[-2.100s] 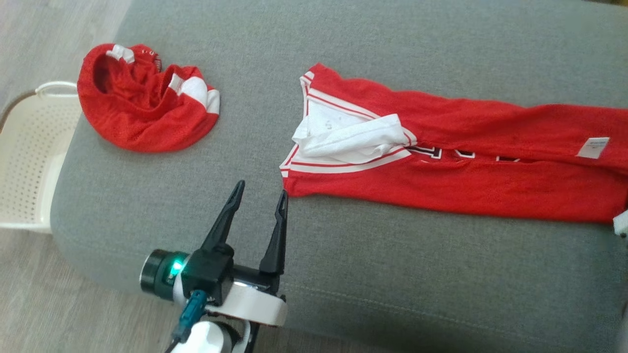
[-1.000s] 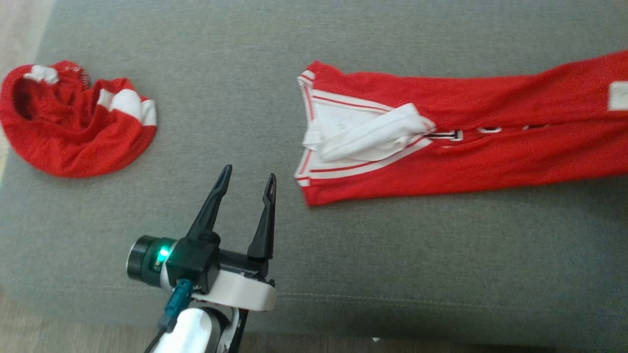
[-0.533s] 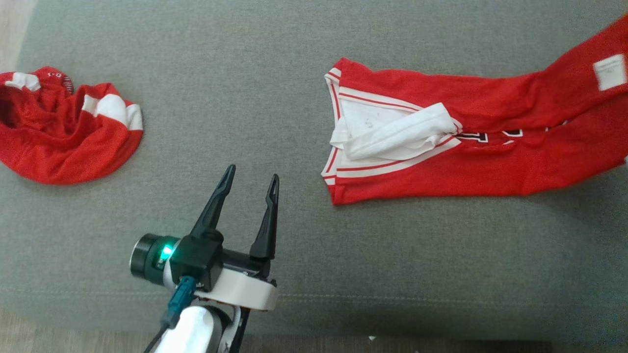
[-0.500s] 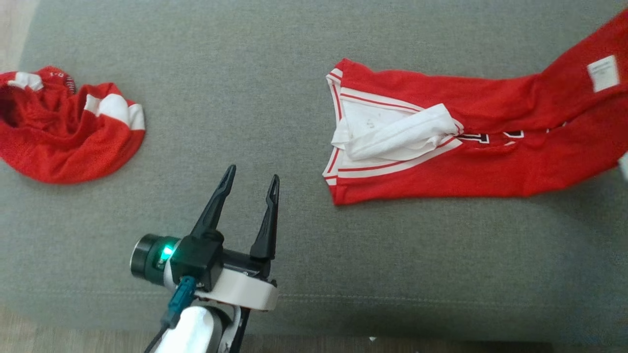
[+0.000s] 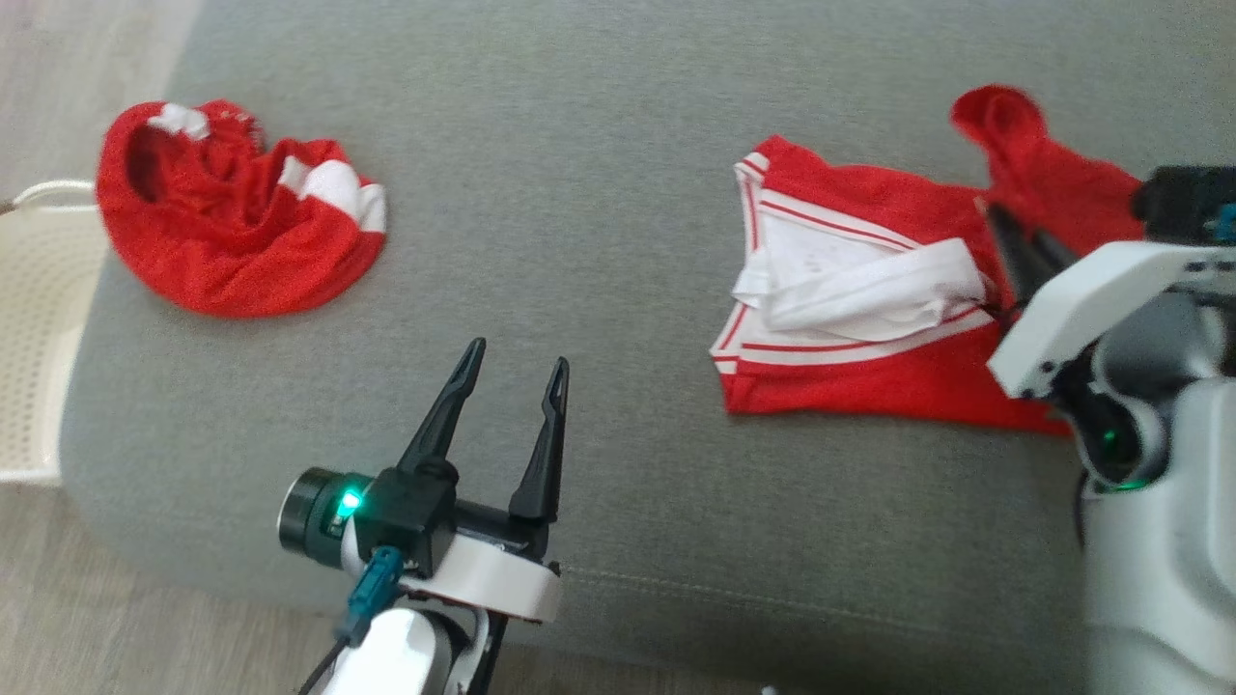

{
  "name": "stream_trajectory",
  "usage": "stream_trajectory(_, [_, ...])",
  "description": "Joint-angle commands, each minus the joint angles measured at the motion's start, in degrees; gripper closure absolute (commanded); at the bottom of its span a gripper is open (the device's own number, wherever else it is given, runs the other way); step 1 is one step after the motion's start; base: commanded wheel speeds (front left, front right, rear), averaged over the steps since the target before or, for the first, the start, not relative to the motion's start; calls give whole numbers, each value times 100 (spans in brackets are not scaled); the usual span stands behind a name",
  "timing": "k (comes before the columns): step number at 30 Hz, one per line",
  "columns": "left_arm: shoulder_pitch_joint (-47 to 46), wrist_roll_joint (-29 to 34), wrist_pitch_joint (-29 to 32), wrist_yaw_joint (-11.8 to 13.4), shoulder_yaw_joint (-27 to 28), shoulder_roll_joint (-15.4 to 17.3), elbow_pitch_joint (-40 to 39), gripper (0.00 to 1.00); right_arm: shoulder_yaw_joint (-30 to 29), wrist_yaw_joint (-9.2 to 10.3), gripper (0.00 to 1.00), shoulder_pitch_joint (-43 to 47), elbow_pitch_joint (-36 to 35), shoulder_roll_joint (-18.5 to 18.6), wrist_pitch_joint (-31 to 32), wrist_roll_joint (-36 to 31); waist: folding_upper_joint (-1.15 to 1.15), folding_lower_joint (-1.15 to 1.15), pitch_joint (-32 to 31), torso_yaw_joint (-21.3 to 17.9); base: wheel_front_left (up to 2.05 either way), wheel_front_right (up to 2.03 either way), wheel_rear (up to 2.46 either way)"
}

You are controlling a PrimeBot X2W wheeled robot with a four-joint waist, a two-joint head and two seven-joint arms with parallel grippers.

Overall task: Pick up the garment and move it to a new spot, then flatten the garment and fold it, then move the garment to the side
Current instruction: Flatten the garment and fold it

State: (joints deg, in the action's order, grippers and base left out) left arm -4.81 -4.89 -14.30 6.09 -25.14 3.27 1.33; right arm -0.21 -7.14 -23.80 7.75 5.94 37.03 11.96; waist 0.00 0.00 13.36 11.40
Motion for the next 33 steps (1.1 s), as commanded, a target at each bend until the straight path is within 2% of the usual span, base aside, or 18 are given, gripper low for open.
stream_trajectory(1, [-177,-48,-70,38,153,-35,-162,0,170,-35,100,-253,-130,-78,-76,82,0,0,-31,153,0,0,0])
stream_trajectory(5, [-177,-110,-70,69,72,-37,-154,0,348,-35,100,-401,433,-242,-341,109,0,0,-36,417,0,0,0])
stream_trajectory(14, [-180,-227,-70,142,-53,-38,-111,0,793,-35,100,-601,1162,-303,-658,433,0,0,-39,641,0,0,0])
stream_trajectory(17, [-180,-261,-70,162,-74,-38,-98,0,938,-35,0,-569,1302,-304,-784,627,0,0,-47,665,0,0,0])
stream_trajectory(21, [-166,-278,-70,187,-63,-38,-72,0,1005,-35,0,-551,1162,-305,-1162,1023,0,0,-71,633,0,0,0])
stream_trajectory(25, [-140,-254,-70,208,-9,-39,-82,0,765,-35,0,-469,757,-294,-1430,838,0,0,-132,515,0,0,0])
stream_trajectory(29, [-99,-281,-70,224,93,-39,-139,0,580,-35,0,-195,215,56,-1731,630,0,0,-205,349,0,0,0])
stream_trajectory(33, [-42,-357,-70,221,226,-39,-189,0,468,-35,0,246,-32,413,-2390,631,0,0,-318,177,0,0,0])
